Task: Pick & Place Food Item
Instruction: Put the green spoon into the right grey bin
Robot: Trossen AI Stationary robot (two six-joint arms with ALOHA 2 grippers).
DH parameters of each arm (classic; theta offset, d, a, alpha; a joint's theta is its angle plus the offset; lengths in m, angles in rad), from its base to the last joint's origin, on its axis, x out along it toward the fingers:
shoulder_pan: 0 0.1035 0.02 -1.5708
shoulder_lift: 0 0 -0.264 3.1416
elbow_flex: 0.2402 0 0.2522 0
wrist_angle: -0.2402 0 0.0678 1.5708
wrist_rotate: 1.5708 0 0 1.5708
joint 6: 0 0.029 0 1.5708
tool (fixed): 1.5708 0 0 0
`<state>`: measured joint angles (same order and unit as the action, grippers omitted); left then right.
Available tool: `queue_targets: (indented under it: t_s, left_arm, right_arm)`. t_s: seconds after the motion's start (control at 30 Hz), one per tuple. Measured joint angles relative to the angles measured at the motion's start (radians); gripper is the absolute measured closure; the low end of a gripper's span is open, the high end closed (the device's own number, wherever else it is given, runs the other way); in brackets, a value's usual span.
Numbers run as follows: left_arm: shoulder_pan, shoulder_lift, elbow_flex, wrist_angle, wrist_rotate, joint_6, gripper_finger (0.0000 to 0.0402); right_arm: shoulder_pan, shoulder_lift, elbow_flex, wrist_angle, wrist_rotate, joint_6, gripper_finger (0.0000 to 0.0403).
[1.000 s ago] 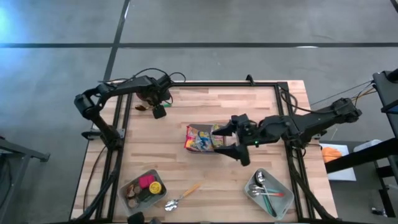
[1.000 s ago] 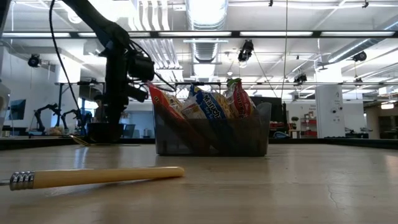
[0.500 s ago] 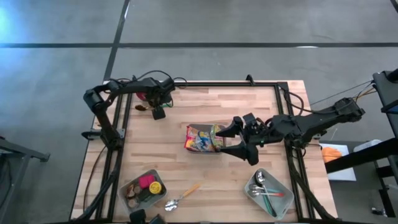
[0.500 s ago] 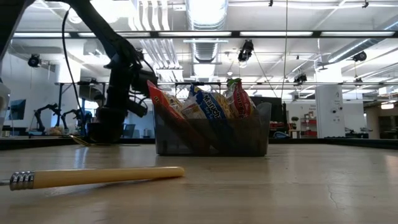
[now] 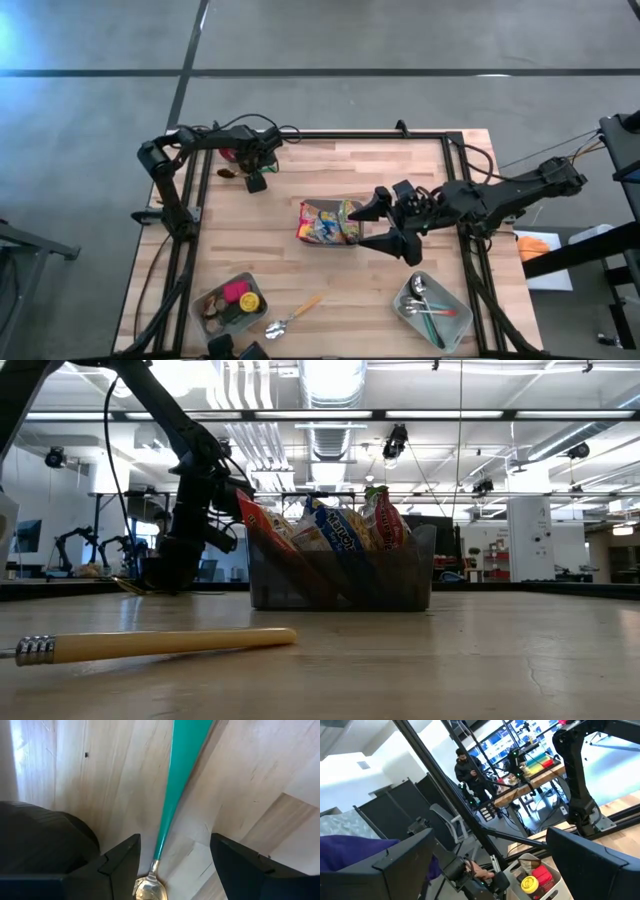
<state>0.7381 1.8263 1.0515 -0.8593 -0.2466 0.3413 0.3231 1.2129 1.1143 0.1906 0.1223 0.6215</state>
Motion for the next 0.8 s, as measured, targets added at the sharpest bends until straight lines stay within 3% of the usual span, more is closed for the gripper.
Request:
queue_targets:
  t_s: [0.43, 0.8]
  left_arm:
    - [0.004, 0.003, 0.004, -0.018, 0.026, 0.101, 0.0166]
    - [-0.002, 0.007, 0.034, -0.081, 0.098, 0.05, 0.0249]
  right_arm:
    - [0.0, 0.002, 0.018, 0.002, -0.001, 0.057, 0.0022]
    - [0.0, 0.0, 0.046, 0.005, -0.023, 0.082, 0.0022]
